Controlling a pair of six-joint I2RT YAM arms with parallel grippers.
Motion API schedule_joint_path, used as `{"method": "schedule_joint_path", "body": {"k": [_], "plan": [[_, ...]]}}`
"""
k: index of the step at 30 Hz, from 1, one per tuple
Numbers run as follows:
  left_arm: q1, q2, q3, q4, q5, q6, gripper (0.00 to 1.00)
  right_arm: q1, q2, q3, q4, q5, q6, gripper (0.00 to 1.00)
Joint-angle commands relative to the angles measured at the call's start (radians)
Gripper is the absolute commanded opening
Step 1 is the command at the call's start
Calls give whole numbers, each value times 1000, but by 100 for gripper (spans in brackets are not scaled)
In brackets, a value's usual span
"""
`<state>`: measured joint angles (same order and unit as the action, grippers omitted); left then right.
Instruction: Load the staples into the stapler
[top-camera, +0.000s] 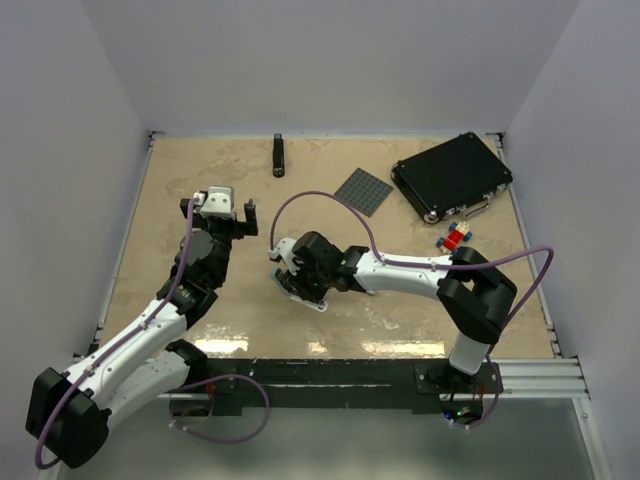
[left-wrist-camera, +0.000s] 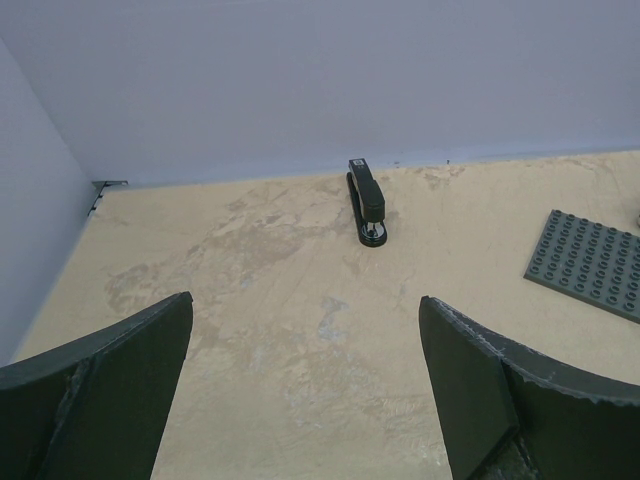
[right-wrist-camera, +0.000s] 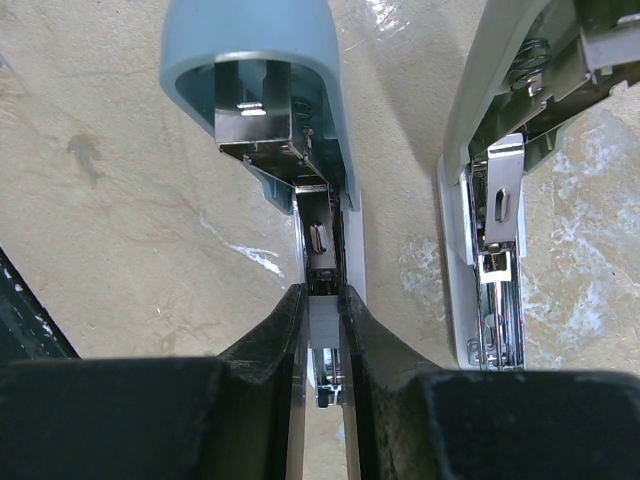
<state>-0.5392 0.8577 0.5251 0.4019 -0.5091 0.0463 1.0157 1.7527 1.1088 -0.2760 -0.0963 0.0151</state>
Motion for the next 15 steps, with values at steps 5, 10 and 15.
{"method": "schedule_joint_path", "body": {"k": [5,10,15], "plan": [[-5,-16,-10,43,3,4,100,4,-45,52,-17,27,-9,9],[-5,-14,-10,43,3,4,100,7,-50,65,-17,29,-9,9],[-5,-16,-10,44,1,4,100,4,-44,65,-22,27,-39,9]]}}
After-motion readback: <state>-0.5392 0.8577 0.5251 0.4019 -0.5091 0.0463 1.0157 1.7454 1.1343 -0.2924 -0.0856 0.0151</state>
